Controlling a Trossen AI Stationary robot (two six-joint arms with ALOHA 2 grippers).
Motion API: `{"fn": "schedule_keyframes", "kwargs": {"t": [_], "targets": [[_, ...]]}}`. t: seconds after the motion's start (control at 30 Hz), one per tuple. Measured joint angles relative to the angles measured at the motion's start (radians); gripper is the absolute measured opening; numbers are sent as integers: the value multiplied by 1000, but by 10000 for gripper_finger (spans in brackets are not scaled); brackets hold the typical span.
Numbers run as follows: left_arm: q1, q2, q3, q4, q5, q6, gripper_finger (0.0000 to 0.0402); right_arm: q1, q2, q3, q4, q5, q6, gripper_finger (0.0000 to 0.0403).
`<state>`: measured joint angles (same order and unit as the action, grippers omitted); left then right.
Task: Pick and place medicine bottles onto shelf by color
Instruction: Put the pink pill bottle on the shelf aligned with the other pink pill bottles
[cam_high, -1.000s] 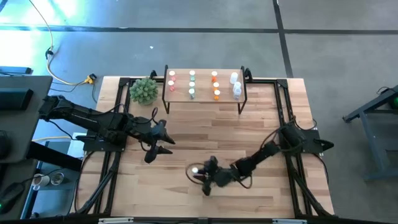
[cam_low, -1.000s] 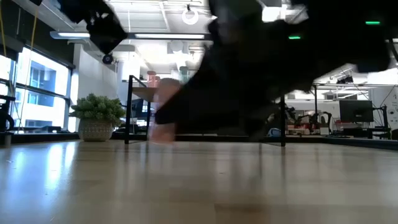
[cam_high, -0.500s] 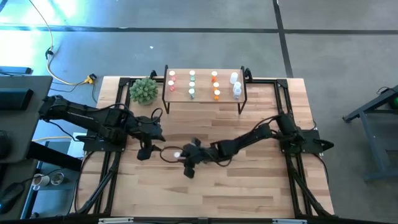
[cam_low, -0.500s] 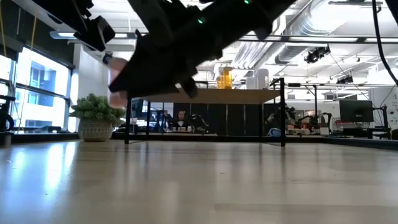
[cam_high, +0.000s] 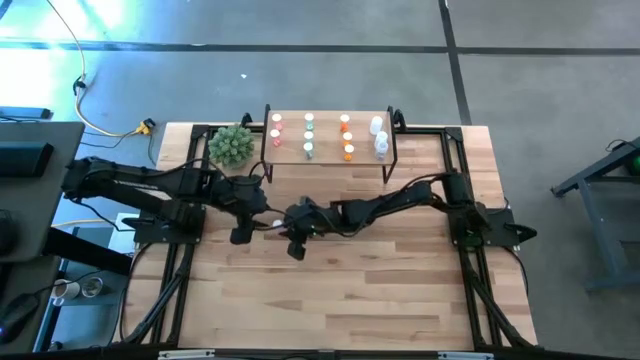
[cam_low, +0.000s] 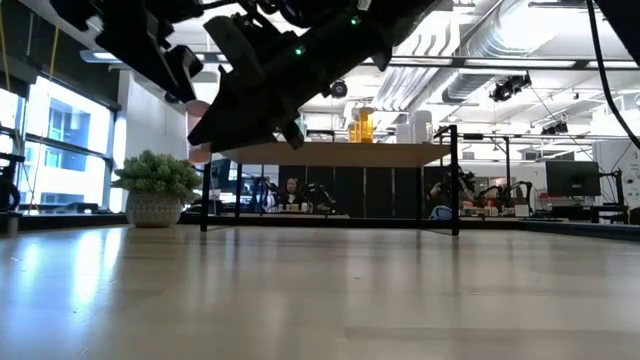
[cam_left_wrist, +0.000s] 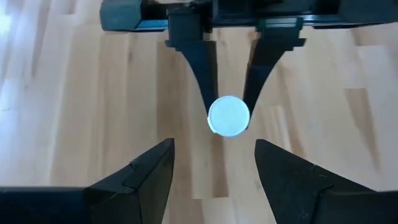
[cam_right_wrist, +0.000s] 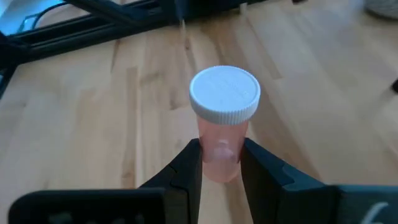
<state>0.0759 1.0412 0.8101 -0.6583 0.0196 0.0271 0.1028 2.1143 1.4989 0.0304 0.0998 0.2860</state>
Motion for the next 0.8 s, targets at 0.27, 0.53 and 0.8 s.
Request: {"fn": "schedule_keyframes", "kwargs": {"t": [0.27, 0.53, 0.8], "targets": [[87, 33, 0, 9, 58, 45, 211, -58, 0, 46, -77, 0, -26, 81], [126, 96, 0, 68, 46, 48, 211, -81, 0, 52, -99, -60, -34, 81], [129, 141, -1, 102, 56, 23, 211, -81, 0, 52, -111, -64, -36, 81]]}}
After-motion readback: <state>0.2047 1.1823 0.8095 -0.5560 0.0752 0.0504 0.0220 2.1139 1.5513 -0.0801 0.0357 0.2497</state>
